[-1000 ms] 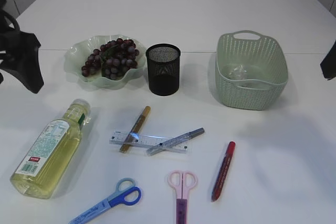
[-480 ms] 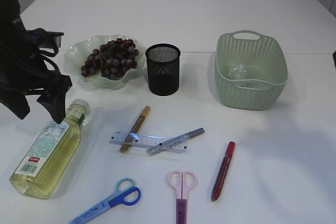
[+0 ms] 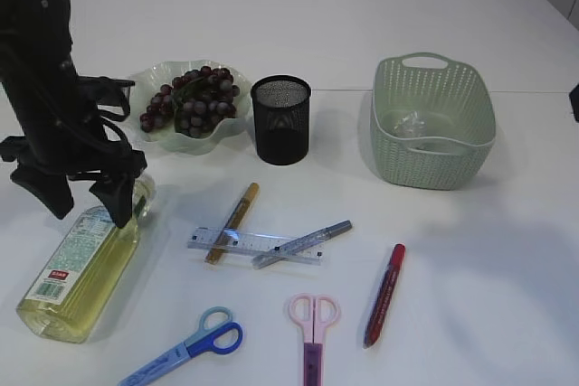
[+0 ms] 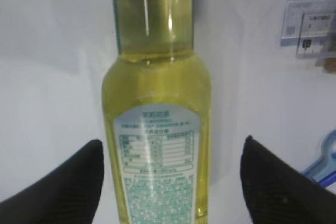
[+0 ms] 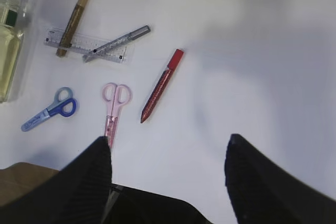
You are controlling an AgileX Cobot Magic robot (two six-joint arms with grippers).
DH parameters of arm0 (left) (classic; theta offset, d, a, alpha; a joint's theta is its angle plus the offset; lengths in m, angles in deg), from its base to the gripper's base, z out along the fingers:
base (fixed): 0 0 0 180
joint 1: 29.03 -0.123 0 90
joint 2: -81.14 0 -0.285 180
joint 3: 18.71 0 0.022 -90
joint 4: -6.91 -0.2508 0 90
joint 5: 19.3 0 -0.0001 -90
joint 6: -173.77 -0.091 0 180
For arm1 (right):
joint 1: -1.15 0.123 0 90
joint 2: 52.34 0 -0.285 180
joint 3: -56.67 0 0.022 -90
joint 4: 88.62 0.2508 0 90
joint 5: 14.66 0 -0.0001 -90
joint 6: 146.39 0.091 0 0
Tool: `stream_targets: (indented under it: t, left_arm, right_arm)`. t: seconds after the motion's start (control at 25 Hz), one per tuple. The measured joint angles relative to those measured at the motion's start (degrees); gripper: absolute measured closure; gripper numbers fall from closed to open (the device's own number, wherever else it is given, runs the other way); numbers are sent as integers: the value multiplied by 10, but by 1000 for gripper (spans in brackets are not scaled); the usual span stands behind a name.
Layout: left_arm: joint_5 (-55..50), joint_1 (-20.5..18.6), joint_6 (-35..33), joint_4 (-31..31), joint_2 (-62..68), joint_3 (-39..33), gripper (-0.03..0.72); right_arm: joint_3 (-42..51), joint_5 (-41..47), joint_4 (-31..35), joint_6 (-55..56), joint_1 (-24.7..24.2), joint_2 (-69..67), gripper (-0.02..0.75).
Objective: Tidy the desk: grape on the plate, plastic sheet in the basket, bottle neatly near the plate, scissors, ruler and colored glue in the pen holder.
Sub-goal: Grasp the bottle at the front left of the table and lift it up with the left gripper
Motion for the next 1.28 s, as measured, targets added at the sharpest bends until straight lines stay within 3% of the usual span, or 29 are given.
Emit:
stream_targets:
  t: [0.44, 1.28]
  left_arm:
    - [0, 8, 15, -30, 20, 15, 99]
    - [14, 8, 17, -27, 72, 19, 98]
  right_arm:
    - [0, 0, 6, 0, 0, 0, 212]
    - [0, 0, 6, 0, 0, 0, 212]
